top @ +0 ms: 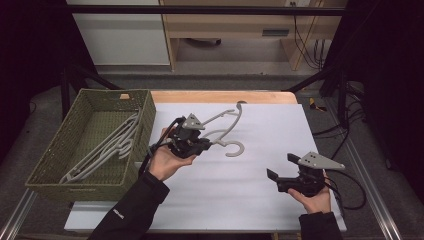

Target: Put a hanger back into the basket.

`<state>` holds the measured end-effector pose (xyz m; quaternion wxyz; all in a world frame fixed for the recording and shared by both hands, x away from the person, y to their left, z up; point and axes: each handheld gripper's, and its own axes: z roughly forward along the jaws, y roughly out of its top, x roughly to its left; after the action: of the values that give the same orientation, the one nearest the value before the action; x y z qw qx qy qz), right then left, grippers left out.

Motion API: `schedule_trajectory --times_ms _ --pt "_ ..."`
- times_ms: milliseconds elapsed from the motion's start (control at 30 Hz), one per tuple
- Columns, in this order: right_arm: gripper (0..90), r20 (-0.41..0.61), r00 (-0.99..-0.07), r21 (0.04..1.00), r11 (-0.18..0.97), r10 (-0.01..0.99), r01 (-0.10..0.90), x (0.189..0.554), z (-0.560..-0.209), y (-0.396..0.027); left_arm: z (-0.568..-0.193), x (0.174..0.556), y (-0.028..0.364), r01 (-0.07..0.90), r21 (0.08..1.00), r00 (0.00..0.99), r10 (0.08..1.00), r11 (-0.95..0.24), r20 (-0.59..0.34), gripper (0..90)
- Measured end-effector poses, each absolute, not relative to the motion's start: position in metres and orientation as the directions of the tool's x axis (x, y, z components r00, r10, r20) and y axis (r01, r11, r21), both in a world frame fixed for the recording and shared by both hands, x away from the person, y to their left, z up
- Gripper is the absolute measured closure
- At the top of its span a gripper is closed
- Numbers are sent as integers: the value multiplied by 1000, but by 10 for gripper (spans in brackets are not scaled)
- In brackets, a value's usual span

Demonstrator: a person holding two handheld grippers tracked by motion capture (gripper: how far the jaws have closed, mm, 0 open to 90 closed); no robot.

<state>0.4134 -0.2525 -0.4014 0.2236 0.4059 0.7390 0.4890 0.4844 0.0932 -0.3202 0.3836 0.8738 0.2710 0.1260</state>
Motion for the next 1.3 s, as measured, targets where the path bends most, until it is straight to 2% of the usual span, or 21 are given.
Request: schedule_trajectory --times_ms 300,600,1000,1300 --pt "88 74 -570 905 184 819 383 413 -401 -253 -271 459 116 303 801 833 552 -516 40 830" --pt "88 69 -573 905 190 817 380 413 -401 -253 -239 452 159 294 833 810 585 -469 43 830" --pt "88 67 -571 904 193 818 382 413 -400 -253 -223 450 227 295 863 782 622 -411 29 830" --pt "85 59 -575 902 203 816 381 413 -401 -250 -234 460 285 326 876 744 668 -354 -7 831"
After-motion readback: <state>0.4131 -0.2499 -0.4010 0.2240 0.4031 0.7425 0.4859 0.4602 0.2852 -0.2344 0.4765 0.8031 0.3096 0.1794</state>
